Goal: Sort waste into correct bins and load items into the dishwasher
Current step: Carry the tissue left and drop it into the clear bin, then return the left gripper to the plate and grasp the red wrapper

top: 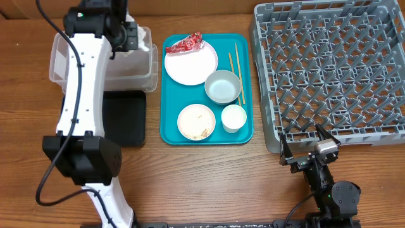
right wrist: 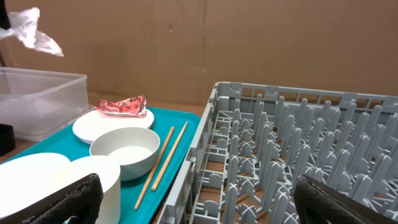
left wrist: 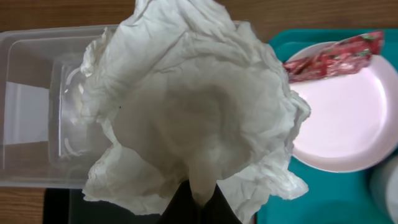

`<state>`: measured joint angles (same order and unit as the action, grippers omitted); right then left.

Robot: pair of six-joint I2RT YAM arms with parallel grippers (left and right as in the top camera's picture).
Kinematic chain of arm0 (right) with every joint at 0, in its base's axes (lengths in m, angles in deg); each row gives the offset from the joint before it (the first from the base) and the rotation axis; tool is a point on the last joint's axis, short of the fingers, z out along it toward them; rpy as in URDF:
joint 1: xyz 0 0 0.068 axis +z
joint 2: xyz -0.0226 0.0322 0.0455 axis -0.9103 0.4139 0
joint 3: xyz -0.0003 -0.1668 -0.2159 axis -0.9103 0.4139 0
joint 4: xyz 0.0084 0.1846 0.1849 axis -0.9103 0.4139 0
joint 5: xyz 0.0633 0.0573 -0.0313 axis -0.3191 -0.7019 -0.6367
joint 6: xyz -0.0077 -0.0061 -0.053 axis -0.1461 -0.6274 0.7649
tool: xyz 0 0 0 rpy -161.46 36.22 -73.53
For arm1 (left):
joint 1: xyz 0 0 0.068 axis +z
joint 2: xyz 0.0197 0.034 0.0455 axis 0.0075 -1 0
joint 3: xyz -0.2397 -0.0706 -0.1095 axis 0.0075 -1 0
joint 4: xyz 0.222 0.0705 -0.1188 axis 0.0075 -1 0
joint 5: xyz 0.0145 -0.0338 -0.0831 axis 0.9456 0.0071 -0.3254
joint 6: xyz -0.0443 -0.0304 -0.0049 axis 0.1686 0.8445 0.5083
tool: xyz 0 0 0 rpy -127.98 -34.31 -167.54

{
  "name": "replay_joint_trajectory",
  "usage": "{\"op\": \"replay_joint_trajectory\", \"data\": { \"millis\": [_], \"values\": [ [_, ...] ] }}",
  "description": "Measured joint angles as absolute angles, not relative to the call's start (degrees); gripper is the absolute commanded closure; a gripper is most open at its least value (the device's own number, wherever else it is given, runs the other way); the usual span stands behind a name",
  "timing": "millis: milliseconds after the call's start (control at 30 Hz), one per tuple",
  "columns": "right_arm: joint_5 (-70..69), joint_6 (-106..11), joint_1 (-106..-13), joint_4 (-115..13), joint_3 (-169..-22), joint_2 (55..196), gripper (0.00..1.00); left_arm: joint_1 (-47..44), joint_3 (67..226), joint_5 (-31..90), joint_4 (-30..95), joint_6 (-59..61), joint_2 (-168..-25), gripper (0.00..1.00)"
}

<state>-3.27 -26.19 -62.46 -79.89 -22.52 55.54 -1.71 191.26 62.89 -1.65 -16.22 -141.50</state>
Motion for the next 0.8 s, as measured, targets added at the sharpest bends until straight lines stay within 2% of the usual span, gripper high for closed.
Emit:
{"op": "replay_joint_trajectory", "data": {
  "millis": [100,133,333,400,433,567,700,800],
  "values": [
    [-3.3,-26.2,-62.5,-79.9,-22.5,55.5,0.0,0.7,191.3,62.9,-0.5,-19.1,-144.7,0.96],
    [-3.2,-26.2,-62.5,-79.9,-22.5,55.5,0.0,1.4,191.3,62.8,-0.3,-19.7,-146.2,0.91],
    [-3.3,-26.2,-62.5,-79.9,-22.5,55.5,0.0,4.2,191.0,62.6,2.2,-22.0,-154.7,0.33],
    [-3.2,-26.2,-62.5,-79.9,-22.5,55.5,0.0,4.5,190.5,62.5,2.2,-22.3,-155.8,0.22],
    [-3.2,-26.2,-62.5,-79.9,-22.5,55.5,0.0,4.4,190.5,62.4,2.2,-22.7,-155.9,0.19],
    [-3.2,-26.2,-62.5,-79.9,-22.5,55.5,0.0,4.4,192.0,61.2,1.1,-23.3,-155.8,0.18],
    [-3.2,-26.2,-62.5,-79.9,-22.5,55.5,0.0,4.3,197.0,55.2,-0.5,-25.1,-155.8,0.17],
    [-3.2,-26.2,-62.5,-79.9,-22.5,55.5,0.0,3.1,200.4,49.6,1.2,-28.3,-154.9,0.05]
  ]
}}
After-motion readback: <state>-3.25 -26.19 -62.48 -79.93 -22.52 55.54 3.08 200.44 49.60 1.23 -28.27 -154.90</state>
